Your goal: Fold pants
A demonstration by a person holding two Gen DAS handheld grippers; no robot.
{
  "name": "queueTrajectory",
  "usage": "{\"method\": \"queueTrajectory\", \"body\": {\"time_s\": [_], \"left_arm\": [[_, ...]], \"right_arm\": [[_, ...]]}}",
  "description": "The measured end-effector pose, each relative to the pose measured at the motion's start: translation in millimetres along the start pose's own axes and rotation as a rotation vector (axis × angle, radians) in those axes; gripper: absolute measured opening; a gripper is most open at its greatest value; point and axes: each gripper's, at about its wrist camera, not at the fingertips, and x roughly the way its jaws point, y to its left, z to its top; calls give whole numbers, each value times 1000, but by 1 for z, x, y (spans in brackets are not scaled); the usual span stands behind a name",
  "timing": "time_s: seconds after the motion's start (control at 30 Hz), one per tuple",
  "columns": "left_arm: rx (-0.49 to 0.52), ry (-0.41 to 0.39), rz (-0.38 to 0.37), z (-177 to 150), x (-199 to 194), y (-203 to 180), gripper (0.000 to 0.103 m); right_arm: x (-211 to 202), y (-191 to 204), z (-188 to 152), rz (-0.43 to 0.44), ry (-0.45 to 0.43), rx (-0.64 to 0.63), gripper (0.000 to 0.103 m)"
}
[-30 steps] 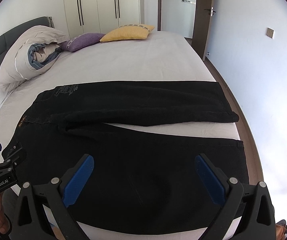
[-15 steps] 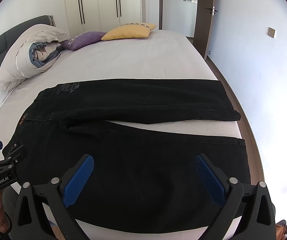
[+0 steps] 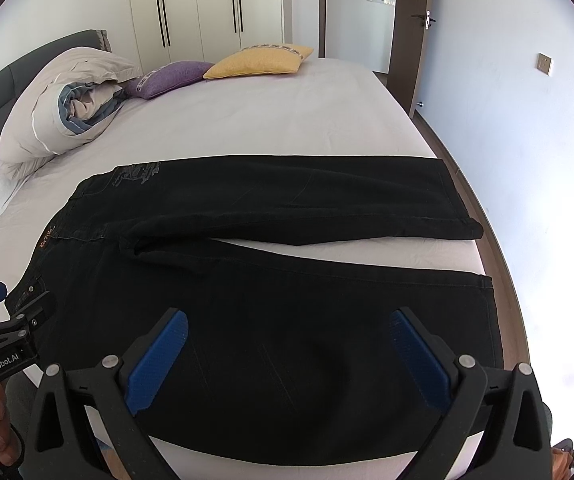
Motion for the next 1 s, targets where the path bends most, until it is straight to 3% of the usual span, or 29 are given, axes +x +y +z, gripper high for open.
{"method": "queueTrajectory", "body": {"time_s": [0.67,0.83,1.0], "left_arm": [[-7,-3,-13,-3,-1,3,103],[-62,-2,-92,5,-3,16,103],[-199,-57,-212,40,-9,58,103]], "right_arm": [[-3,3,-1,2,-4,-4,103],[-6,2,2,19,-12,-24,103],[-11,0,27,166,-34,-89,103]]}}
